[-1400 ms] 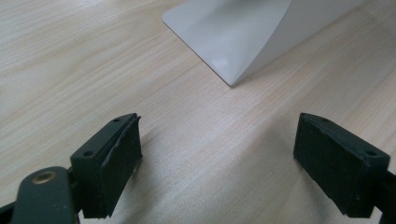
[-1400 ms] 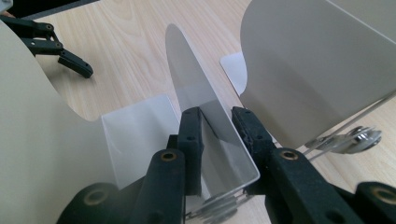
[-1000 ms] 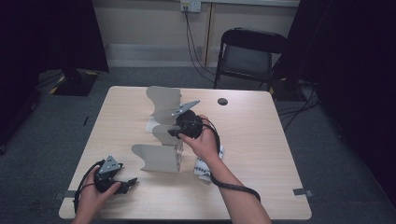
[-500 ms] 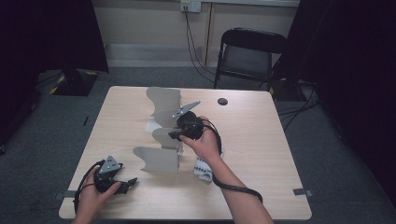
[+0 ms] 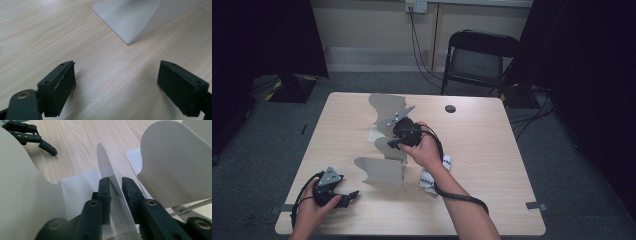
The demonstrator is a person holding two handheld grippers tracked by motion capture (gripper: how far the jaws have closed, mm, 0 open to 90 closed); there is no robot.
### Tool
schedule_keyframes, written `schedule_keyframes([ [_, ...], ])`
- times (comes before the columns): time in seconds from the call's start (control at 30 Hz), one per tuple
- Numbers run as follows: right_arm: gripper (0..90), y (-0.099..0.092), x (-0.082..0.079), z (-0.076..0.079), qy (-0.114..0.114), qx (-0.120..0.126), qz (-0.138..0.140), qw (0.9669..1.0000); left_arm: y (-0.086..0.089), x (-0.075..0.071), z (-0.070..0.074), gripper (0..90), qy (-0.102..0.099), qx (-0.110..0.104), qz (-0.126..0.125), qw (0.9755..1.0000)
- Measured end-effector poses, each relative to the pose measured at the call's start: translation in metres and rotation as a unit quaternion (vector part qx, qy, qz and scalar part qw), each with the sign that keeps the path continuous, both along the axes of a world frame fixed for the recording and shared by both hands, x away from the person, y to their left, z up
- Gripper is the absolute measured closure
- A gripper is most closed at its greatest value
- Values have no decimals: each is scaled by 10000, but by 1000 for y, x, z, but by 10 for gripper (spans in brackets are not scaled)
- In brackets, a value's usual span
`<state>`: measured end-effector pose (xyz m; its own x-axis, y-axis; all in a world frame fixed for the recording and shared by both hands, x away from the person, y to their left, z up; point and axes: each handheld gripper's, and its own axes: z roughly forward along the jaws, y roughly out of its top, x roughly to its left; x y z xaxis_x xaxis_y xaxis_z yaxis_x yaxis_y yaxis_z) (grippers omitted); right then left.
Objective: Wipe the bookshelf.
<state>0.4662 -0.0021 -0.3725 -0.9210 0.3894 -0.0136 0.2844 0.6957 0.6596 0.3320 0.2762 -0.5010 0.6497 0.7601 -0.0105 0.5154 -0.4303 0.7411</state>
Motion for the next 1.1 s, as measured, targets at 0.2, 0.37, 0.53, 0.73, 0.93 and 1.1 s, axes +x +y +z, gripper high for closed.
schedule_keyframes([
  [0.2,896,-3,-3,4,-10,46,269,9996,0,0,0,143,0,29,-11,10000],
  [0.37,897,-4,-3,5,-67,161,349,9992,0,0,0,142,0,25,-12,10000],
  [0.53,897,-12,-4,6,-66,298,385,9988,0,0,0,142,2,25,-12,10000],
  [0.73,897,-20,-10,13,-85,444,505,9977,0,0,0,142,1,7,-2,10000],
  [0.93,896,-26,-24,14,-165,384,704,9966,0,0,0,142,-1,27,-9,10000],
  [1.1,896,-34,-35,9,-125,474,830,9953,0,0,0,141,-1,28,2,10000],
])
